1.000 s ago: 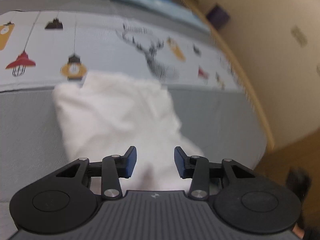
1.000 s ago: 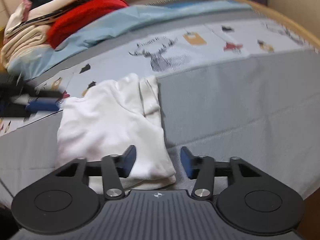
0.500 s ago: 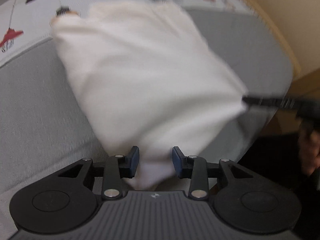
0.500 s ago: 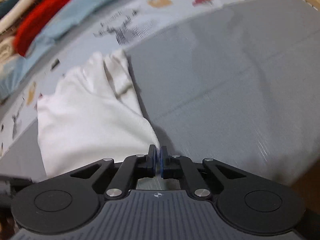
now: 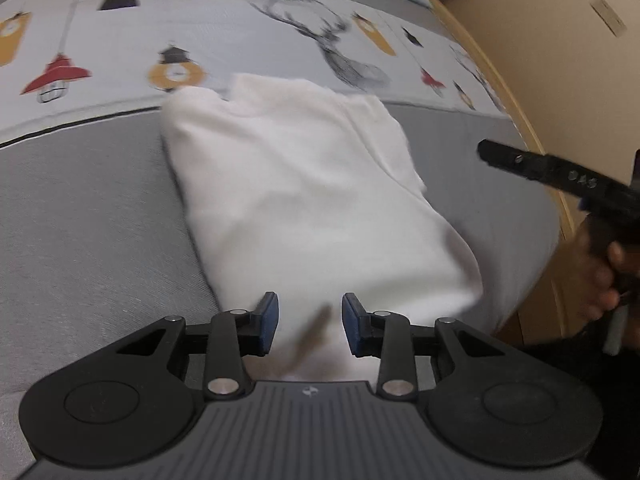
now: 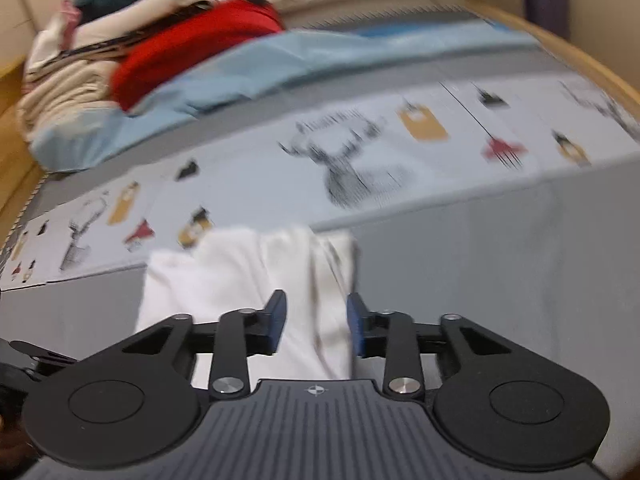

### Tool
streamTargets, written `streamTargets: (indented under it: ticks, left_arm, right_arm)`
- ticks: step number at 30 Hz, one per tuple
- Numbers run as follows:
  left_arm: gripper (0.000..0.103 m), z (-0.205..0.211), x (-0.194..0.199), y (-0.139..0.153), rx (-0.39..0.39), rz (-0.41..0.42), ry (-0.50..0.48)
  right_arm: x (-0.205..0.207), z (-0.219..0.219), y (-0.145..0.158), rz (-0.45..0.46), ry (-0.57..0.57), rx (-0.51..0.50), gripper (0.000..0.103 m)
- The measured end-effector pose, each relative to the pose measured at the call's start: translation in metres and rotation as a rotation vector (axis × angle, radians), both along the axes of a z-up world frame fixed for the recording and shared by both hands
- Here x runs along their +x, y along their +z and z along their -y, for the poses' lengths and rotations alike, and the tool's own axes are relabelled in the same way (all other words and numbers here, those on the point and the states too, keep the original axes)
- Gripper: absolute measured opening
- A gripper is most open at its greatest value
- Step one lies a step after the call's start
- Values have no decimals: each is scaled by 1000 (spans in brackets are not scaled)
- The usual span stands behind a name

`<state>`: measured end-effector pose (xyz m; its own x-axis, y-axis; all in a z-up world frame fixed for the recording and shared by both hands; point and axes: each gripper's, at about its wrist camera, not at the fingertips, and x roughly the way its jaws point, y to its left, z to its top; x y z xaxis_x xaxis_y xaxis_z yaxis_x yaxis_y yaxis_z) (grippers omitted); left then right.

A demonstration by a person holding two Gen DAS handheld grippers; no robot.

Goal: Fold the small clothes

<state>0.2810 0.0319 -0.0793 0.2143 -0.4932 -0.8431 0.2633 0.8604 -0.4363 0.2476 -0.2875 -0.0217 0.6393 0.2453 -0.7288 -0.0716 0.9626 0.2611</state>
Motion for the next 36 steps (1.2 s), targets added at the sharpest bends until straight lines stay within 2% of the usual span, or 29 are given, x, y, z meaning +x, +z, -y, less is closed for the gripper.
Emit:
streamTargets:
  ticks: [3,4,5,7,11,12,15,17,19,23,25,26,28,31,33,36]
  left_arm:
    - [37,-5,4,-1,35,22,14]
    - [37,-5,6,-3,30,24,21]
    - [37,-2,8,-2,25,26,28]
    - [38,-4,16,-2,18,34,52]
    - [37,-6,22,3,23,25,120]
    - [37,-9,24,2,27,22,138]
    - [37,-16,29,3,33,25,185]
    - [37,-17,33,6,26,40,210]
    - [38,-14,36,10,18,70,222]
    - [38,-2,39,15,-8,94,230]
    - [37,6,40,15,-9,98,226]
    - [37,9,40,15,-5,99,221]
    - [38,15,41,15,8,104,211]
    - [37,22,43,11,23,101,206]
    - [37,24,44,8,31,94,210]
    - [37,27,46,6,31,91,214]
  right_arm:
    - [24,-4,-27,-31,-19,44,37]
    - [34,-6,-41,-77,-30,55,37]
    - [41,-8,-47,-124,-42,50,37]
    - [55,-10,-55,-133,-61,93,37]
    - [74,-13,-78,-200,-91,113,38]
    - [76,-12,-81,-203,-100,127,39]
    - [77,-12,-77,-147,-116,132,3]
    - [71,-12,-65,-72,-137,129,3]
    - [67,-8,-58,-36,-152,119,3]
    - [68,9,-70,-141,-235,91,4]
    - [64,13,-64,-120,-281,0,8]
    - [61,16,-58,-87,-283,1,8]
    - [51,18,-42,-6,-222,59,8]
    - [40,4,-33,40,16,103,8]
    - [37,-9,-42,-27,146,107,13]
    - [40,-21,-79,-229,199,-86,13]
